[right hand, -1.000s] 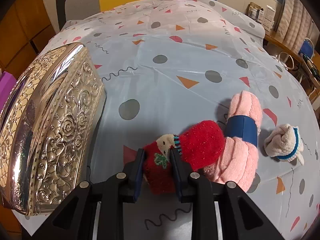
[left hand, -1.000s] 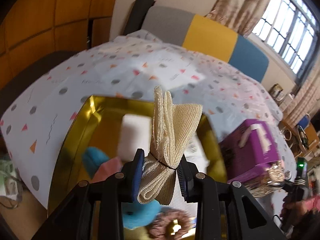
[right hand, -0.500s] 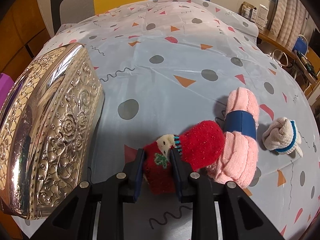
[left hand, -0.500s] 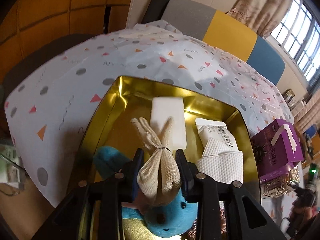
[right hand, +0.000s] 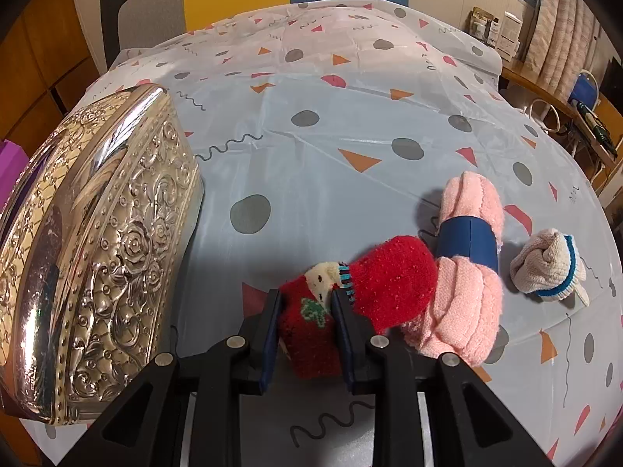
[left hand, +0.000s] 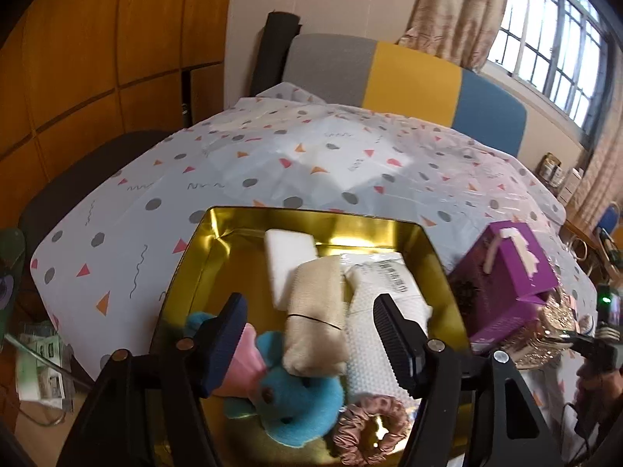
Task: Organize soft objects
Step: 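Lower the beige cloth into the gold tray and open the left gripper, then carry the red plush toy into the gold tray and open the right gripper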
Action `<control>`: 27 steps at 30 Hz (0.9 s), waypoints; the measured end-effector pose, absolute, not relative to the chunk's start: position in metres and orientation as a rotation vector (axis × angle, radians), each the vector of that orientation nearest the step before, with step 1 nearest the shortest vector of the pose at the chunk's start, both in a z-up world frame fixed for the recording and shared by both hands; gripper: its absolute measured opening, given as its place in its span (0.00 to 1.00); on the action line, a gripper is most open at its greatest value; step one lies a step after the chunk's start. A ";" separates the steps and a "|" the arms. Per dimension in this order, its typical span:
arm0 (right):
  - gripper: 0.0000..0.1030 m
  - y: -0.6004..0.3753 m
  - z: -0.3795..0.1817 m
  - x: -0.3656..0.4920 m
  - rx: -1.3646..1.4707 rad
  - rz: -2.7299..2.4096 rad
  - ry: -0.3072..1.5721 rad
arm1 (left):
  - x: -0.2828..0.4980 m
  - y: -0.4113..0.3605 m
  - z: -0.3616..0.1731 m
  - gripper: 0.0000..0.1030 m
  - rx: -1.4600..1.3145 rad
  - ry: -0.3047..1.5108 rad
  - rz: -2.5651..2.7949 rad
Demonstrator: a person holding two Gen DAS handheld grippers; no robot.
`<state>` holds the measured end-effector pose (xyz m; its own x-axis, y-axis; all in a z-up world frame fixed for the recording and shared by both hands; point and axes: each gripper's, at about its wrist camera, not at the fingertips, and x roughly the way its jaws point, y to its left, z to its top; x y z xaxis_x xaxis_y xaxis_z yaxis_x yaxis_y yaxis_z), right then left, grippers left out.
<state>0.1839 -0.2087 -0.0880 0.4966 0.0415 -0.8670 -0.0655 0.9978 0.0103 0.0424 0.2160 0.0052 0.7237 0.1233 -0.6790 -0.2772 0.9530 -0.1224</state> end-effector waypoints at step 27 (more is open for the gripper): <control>0.20 -0.229 -0.060 0.185 0.277 0.077 1.026 | 0.027 0.188 0.006 0.77 -0.172 0.737 0.145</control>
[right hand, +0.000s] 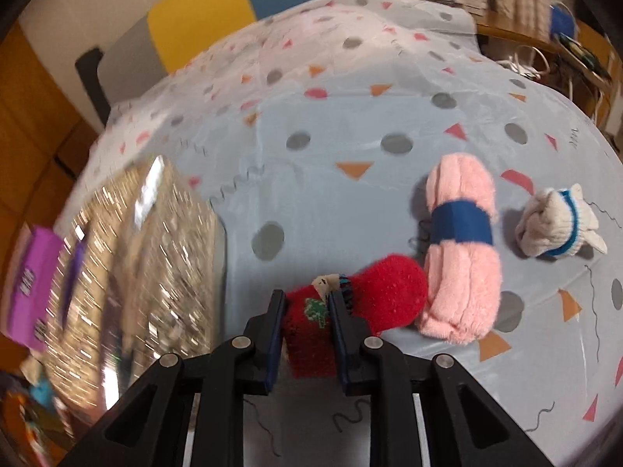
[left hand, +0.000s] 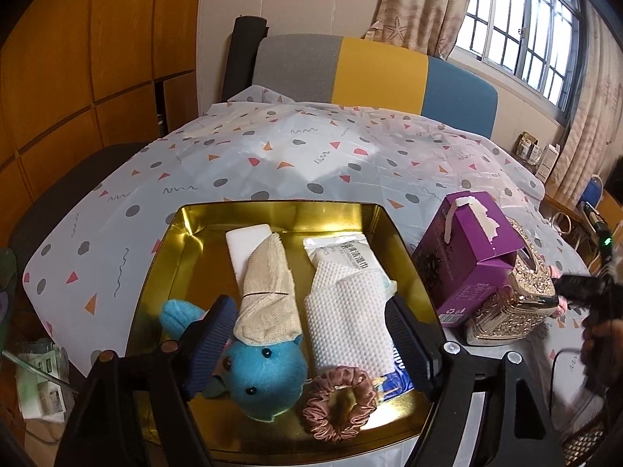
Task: Organize soft objects
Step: 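Carry the red plush toy into the gold tray and open the right gripper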
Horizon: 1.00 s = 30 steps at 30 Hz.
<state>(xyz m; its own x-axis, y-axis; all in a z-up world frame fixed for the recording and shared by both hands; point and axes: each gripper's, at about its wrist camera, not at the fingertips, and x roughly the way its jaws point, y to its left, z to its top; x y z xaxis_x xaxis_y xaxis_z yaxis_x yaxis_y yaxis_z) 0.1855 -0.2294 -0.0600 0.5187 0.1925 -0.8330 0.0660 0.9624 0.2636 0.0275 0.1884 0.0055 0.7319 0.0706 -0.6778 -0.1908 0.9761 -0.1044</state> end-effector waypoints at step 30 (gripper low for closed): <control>0.25 0.144 -0.028 0.139 -0.169 0.862 0.991 | -0.001 0.288 -0.002 0.81 -0.324 0.719 0.369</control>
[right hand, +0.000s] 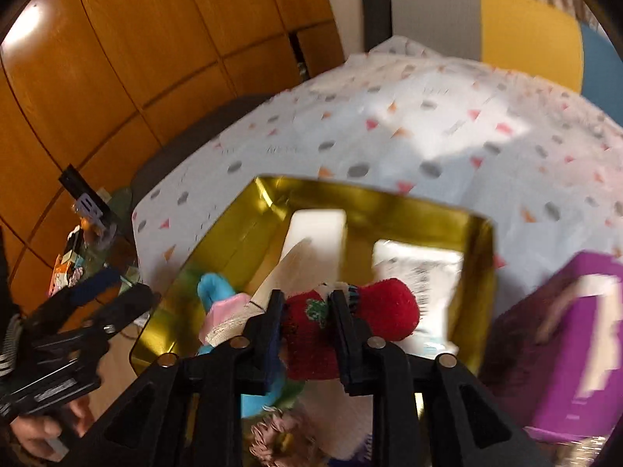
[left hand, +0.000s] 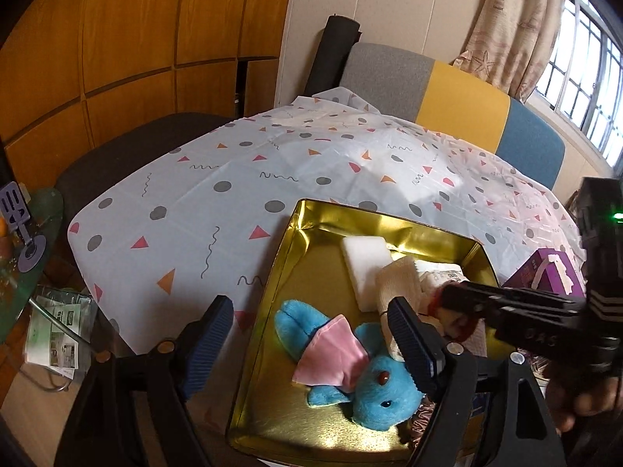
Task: Organize soft objects
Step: 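Carry the red plush toy into the gold tray and open the right gripper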
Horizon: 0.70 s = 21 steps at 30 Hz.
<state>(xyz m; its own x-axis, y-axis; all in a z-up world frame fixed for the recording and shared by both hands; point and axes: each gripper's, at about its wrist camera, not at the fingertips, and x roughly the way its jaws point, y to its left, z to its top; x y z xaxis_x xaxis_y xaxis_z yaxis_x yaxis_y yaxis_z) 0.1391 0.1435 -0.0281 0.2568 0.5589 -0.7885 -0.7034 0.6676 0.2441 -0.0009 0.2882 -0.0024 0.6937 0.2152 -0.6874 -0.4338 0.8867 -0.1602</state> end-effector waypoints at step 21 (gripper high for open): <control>0.41 0.071 0.013 0.111 -0.049 0.789 0.859 | 0.002 0.244 0.030 0.81 -0.228 0.666 0.258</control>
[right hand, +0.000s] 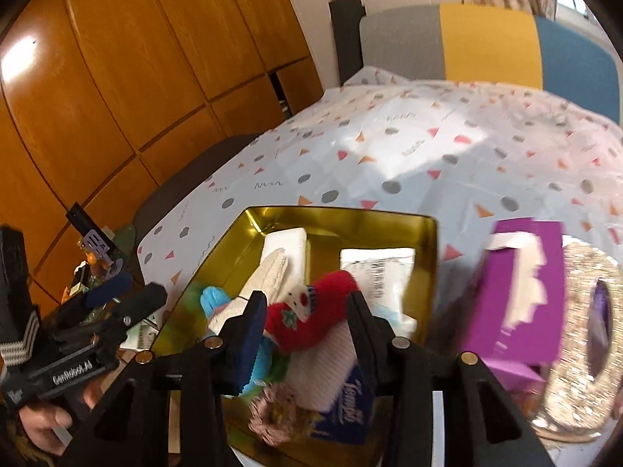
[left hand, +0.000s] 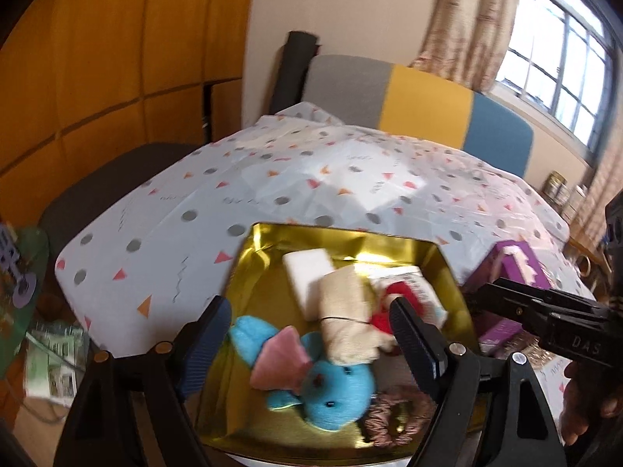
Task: Organize soft objects
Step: 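Carry the red plush toy into the gold tray and open the right gripper, then grasp the pink towel roll with the left gripper while the right gripper reaches the white glove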
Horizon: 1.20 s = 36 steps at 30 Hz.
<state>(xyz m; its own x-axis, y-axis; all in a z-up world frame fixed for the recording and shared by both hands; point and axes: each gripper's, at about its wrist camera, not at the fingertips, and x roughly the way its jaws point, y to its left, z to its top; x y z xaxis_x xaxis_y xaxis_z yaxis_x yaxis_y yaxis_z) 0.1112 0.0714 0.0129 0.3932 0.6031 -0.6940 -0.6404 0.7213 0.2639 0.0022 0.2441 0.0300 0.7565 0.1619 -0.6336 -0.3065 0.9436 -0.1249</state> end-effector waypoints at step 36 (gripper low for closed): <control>0.42 -0.408 -0.011 0.117 0.593 -0.399 0.710 | 0.058 -0.048 0.089 0.82 0.223 0.624 -0.412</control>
<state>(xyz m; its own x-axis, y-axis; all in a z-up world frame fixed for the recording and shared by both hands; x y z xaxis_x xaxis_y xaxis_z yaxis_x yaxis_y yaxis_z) 0.1169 -0.4077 -0.0108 0.6953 -0.1418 -0.7046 0.5283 0.7654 0.3673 0.0580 -0.0479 0.0893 0.7344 -0.3054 -0.6061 0.4377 0.8956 0.0790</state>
